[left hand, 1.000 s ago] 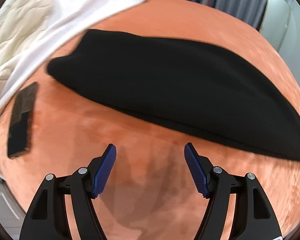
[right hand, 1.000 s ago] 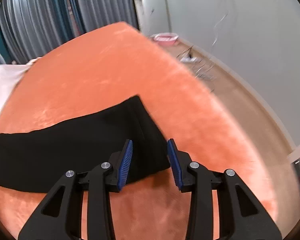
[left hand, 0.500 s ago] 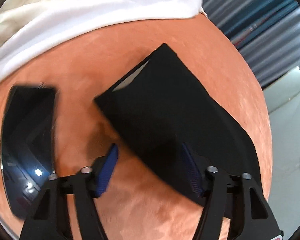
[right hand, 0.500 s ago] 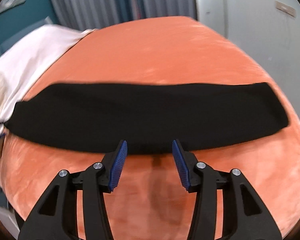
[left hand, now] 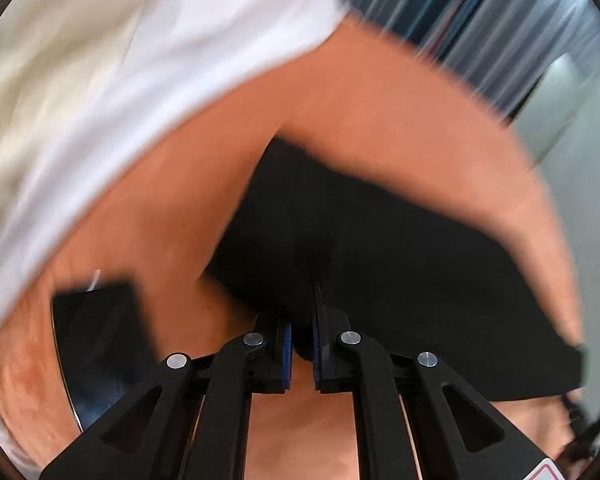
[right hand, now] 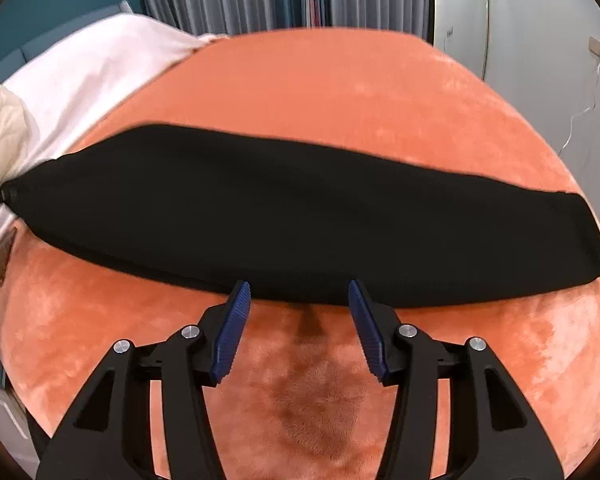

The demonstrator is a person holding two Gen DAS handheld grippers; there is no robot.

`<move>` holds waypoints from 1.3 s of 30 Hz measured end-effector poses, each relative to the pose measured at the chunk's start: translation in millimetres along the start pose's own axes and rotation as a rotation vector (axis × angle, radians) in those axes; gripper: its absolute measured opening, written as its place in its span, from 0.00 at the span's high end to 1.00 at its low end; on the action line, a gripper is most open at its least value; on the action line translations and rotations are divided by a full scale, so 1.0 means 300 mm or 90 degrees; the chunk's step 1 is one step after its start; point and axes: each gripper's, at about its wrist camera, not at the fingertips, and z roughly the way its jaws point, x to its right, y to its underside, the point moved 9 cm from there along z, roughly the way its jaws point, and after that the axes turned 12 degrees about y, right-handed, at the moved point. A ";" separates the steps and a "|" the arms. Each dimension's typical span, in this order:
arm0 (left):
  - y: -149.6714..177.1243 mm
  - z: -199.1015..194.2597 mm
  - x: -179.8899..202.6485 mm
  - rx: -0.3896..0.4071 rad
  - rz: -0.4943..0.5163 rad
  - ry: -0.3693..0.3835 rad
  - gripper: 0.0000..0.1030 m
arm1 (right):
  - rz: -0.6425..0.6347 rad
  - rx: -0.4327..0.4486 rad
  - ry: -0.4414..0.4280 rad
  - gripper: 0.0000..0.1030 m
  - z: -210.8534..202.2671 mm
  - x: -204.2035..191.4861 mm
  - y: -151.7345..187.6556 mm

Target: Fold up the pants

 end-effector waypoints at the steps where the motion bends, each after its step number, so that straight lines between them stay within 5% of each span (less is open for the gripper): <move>1: 0.041 0.040 -0.029 -0.019 -0.018 -0.004 0.91 | -0.001 -0.011 -0.004 0.52 0.023 -0.013 0.002; 5: 0.032 -0.003 -0.005 0.039 -0.028 -0.010 0.85 | -0.020 -0.011 -0.033 0.52 0.046 -0.047 -0.076; 9: -0.009 -0.132 0.060 0.114 -0.025 -0.085 0.82 | -0.046 0.013 -0.086 0.44 0.063 -0.126 -0.244; 12: -0.039 -0.241 0.107 0.190 0.021 -0.224 0.81 | -0.078 0.008 -0.154 0.44 0.114 -0.244 -0.363; 13: -0.046 -0.269 0.124 0.212 0.042 -0.277 0.74 | -0.083 -0.003 -0.188 0.44 0.149 -0.299 -0.405; 15: -0.051 -0.260 0.120 0.200 0.048 -0.308 0.60 | -0.085 -0.031 -0.241 0.45 0.214 -0.378 -0.460; 20: 0.026 -0.194 0.055 0.141 0.028 -0.259 0.60 | -0.111 -0.088 -0.260 0.47 0.419 -0.526 -0.535; 22: 0.029 -0.161 0.067 0.131 0.039 -0.239 0.60 | -0.159 -0.087 -0.287 0.60 0.395 -0.587 -0.498; 25: 0.045 -0.092 0.122 0.125 0.072 -0.229 0.60 | -0.282 -0.039 -0.311 0.61 0.274 -0.661 -0.407; 28: 0.054 -0.020 0.180 0.118 0.099 -0.206 0.60 | -0.325 -0.051 -0.324 0.61 0.251 -0.675 -0.357; 34: 0.099 0.102 0.203 0.088 0.095 -0.189 0.60 | -0.205 -0.096 -0.367 0.59 0.327 -0.616 -0.497; 39: 0.113 0.114 0.194 0.124 0.118 -0.199 0.58 | -0.117 -0.133 -0.436 0.58 0.366 -0.629 -0.617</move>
